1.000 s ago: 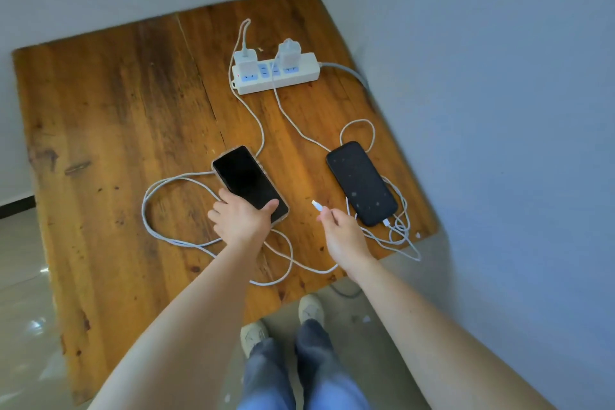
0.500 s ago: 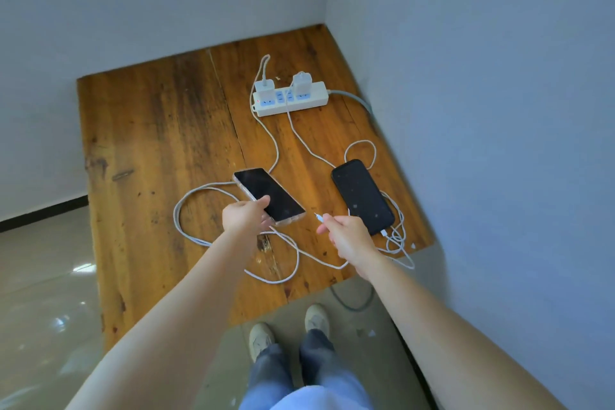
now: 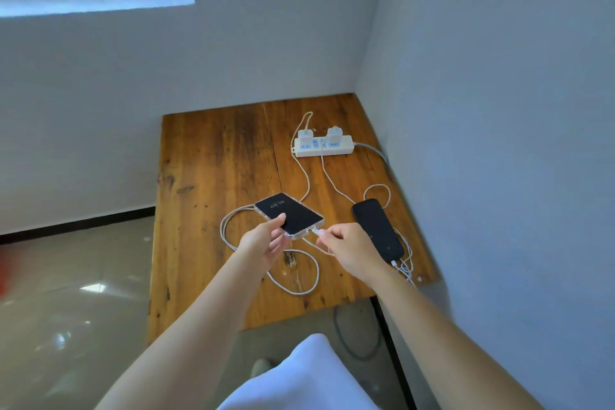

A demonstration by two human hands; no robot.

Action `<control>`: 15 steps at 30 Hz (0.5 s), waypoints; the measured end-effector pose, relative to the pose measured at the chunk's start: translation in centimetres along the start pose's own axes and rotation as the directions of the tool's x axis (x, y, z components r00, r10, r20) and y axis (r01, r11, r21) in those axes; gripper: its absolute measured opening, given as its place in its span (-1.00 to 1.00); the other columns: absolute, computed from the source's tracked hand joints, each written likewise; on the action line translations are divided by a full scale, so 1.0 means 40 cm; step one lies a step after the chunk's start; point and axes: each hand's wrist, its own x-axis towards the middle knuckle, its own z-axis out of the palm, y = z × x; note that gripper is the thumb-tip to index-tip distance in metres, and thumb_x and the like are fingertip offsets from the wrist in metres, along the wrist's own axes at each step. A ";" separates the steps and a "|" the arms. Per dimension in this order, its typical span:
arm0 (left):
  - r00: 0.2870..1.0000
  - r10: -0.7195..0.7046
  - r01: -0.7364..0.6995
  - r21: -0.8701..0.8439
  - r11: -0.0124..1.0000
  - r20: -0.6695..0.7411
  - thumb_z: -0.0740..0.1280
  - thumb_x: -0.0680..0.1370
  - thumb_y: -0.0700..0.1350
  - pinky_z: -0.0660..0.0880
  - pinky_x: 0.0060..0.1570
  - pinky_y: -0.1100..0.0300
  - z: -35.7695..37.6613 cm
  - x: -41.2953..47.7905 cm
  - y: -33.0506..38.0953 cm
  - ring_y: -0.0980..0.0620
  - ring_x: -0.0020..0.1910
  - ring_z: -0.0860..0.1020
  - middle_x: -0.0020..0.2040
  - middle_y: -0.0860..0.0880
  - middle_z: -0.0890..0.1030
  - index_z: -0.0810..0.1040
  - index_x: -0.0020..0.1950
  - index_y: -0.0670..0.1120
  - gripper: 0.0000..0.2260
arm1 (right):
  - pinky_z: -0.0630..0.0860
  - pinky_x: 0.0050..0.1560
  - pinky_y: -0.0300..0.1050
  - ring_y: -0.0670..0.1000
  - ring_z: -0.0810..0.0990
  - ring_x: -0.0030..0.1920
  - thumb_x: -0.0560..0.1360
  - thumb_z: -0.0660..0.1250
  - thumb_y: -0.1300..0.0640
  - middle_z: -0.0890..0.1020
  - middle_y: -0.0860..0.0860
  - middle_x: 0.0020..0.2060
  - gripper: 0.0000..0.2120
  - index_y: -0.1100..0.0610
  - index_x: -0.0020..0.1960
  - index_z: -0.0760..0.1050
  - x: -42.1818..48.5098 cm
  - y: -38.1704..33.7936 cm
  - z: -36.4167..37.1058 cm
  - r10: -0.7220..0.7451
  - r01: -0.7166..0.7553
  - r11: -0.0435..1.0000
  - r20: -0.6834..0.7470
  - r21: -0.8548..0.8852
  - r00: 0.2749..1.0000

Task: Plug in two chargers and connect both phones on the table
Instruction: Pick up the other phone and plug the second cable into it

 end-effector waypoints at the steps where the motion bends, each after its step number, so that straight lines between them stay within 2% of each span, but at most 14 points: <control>1: 1.000 0.007 -0.007 -0.003 1.000 0.001 0.48 0.45 -0.14 0.56 -0.43 0.31 -0.003 -0.005 0.003 -0.06 -0.10 0.67 0.07 -0.18 0.65 0.48 0.24 -0.16 -0.60 | 0.45 -0.30 -0.19 -0.07 0.51 -0.35 0.59 0.23 0.03 0.58 0.12 -0.37 -0.72 0.07 -0.22 0.60 0.001 -0.006 0.003 -0.009 0.009 1.000 -0.017 -0.020 1.000; 3: 1.000 0.017 -0.017 -0.011 1.000 0.005 0.48 0.45 -0.14 0.55 -0.47 0.30 -0.007 -0.010 0.008 -0.06 -0.11 0.67 0.05 -0.18 0.65 0.49 0.24 -0.15 -0.60 | 0.37 -0.44 -0.31 -0.16 0.46 -0.47 0.58 0.24 0.04 0.52 -0.02 -0.48 -0.73 0.10 -0.21 0.61 -0.001 -0.017 0.004 -0.029 0.027 0.999 -0.036 -0.045 0.999; 5: 1.000 0.022 -0.022 -0.025 0.999 0.002 0.48 0.44 -0.15 0.56 -0.45 0.30 -0.013 -0.014 0.013 -0.06 -0.14 0.67 0.04 -0.18 0.65 0.49 0.23 -0.15 -0.60 | 0.33 -0.48 -0.32 -0.20 0.43 -0.54 0.57 0.26 0.05 0.48 -0.09 -0.52 -0.72 0.16 -0.21 0.61 -0.003 -0.023 0.008 -0.035 0.032 0.998 -0.040 -0.060 0.999; 11: 1.000 0.012 -0.012 -0.067 0.998 -0.003 0.48 0.44 -0.16 0.57 -0.33 0.31 -0.031 -0.018 0.017 -0.03 -0.24 0.66 0.02 -0.19 0.65 0.51 0.21 -0.17 -0.62 | 0.34 -0.48 -0.29 -0.12 0.43 -0.50 0.56 0.27 0.07 0.54 0.07 -0.44 -0.70 0.26 -0.16 0.62 -0.004 -0.027 0.026 -0.037 0.030 0.995 -0.069 -0.100 0.997; 15: 1.000 0.017 -0.018 -0.059 0.998 -0.014 0.49 0.43 -0.15 0.56 -0.26 0.29 -0.035 -0.017 0.013 -0.04 -0.18 0.66 0.07 -0.20 0.63 0.50 0.22 -0.16 -0.61 | 0.34 -0.46 -0.32 -0.14 0.44 -0.51 0.56 0.27 0.04 0.51 -0.02 -0.49 -0.68 0.25 -0.19 0.62 -0.005 -0.030 0.043 -0.040 0.031 0.993 -0.079 -0.113 0.996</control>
